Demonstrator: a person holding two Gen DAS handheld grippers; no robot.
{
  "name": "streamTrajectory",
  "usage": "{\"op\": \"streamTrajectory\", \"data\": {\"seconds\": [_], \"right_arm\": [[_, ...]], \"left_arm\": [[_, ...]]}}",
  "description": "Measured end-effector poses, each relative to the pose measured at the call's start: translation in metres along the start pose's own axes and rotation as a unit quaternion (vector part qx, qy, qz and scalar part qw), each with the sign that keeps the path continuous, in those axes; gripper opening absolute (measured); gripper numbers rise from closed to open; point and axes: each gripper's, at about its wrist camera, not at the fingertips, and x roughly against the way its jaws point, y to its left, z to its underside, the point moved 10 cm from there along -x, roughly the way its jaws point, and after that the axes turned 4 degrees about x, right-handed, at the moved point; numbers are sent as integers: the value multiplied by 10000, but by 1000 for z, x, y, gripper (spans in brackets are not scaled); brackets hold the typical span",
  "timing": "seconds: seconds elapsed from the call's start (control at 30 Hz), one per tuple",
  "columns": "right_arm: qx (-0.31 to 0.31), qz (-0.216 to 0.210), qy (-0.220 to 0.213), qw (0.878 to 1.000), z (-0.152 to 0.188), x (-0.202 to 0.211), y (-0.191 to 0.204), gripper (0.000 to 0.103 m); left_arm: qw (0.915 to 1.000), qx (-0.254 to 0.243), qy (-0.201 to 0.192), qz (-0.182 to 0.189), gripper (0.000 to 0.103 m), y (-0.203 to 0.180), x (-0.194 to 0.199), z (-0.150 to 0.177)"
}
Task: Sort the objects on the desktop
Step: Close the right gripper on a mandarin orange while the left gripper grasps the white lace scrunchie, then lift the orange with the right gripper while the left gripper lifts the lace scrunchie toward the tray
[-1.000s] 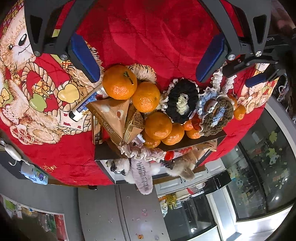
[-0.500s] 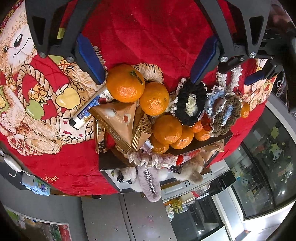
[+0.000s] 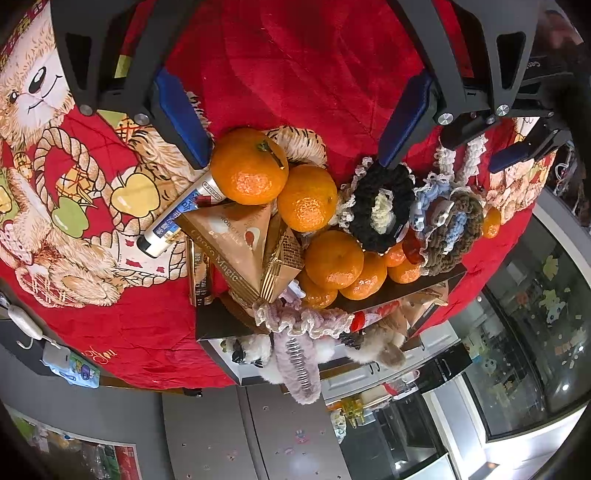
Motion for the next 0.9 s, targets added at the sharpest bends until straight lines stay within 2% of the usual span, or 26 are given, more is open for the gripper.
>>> {"op": "streamTrajectory", "data": {"seconds": [0.07, 0.1, 0.13, 0.17, 0.23, 0.33, 0.4, 0.43, 0.5, 0.53, 0.9], "right_arm": [[-6, -9, -5, 10000, 0, 0, 0, 93], [-12, -23, -10, 10000, 0, 0, 1, 93], [-14, -44, -16, 10000, 0, 0, 1, 92], [-12, -69, -22, 10000, 0, 1, 2, 89], [-7, -69, -29, 10000, -1, 1, 2, 85], [-63, -46, -54, 10000, -1, 2, -1, 72], [-111, -11, -61, 9999, -1, 2, -4, 53], [-119, -42, -57, 9999, -1, 2, -5, 52], [-112, -60, -55, 9999, -1, 3, -5, 39], [-91, -24, -47, 9999, 0, 3, -5, 37], [-39, -52, -37, 10000, 1, 4, -5, 37]], "left_arm": [[10000, -34, -33, 39, 76, -2, 2, 0], [9999, -52, -52, 69, 70, -3, 3, 0], [9998, -80, -71, 146, 55, -5, 5, 0], [9996, -139, -74, 221, 52, -8, 6, 1], [9990, -311, -92, 294, 36, -16, 8, 3], [9982, -433, -94, 414, 23, -21, 13, 7], [9978, -429, -91, 491, 18, -23, 15, 10], [9976, -423, -83, 545, 15, -24, 14, 9], [9975, -412, -78, 577, 14, -24, 14, 8], [9974, -401, -77, 591, 14, -23, 13, 8], [9973, -349, -93, 636, 12, -22, 13, 6]]}}
